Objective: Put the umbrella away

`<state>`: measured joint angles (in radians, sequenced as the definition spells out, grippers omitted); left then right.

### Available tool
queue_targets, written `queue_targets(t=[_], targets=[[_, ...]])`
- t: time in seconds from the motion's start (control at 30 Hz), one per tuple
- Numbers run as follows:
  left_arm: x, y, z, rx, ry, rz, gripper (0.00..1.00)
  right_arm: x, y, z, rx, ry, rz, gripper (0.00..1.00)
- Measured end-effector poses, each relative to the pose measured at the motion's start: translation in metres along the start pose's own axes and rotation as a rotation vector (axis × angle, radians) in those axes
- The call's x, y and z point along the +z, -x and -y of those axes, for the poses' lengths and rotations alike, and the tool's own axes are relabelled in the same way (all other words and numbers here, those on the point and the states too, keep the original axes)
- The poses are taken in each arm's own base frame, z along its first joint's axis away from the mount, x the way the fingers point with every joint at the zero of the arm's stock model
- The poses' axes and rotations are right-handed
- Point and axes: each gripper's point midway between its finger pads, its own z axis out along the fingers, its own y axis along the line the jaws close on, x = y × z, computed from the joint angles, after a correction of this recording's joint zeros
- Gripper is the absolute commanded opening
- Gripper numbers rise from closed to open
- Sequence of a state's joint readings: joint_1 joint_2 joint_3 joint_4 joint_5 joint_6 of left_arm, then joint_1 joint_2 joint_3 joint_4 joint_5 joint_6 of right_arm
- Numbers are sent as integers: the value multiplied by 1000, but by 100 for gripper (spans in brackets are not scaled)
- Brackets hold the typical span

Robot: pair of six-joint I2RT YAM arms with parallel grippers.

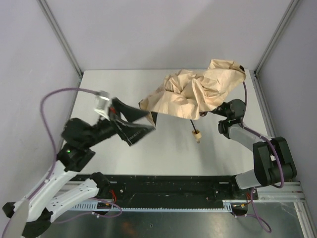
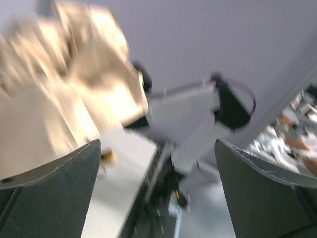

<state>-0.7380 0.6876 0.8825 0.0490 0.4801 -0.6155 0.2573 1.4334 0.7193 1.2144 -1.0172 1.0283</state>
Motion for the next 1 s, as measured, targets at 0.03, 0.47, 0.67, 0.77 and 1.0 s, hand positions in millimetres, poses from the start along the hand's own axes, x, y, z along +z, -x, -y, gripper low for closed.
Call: queue_targets(t=[0.03, 0.47, 0.67, 0.77, 1.0], targets=[[1, 24, 4, 23, 18, 54, 99, 0, -5, -5, -4, 23, -26, 0], [55, 48, -91, -138, 298, 31, 100, 13, -35, -39, -41, 159, -141, 0], [49, 43, -96, -140, 328, 32, 96, 15, -39, -41, -45, 166, -150, 0], [35, 44, -95, -126, 359, 72, 99, 17, -40, -46, -81, 183, -152, 0], [16, 32, -107, -136, 437, 108, 99, 21, -41, -70, -237, 232, -151, 0]])
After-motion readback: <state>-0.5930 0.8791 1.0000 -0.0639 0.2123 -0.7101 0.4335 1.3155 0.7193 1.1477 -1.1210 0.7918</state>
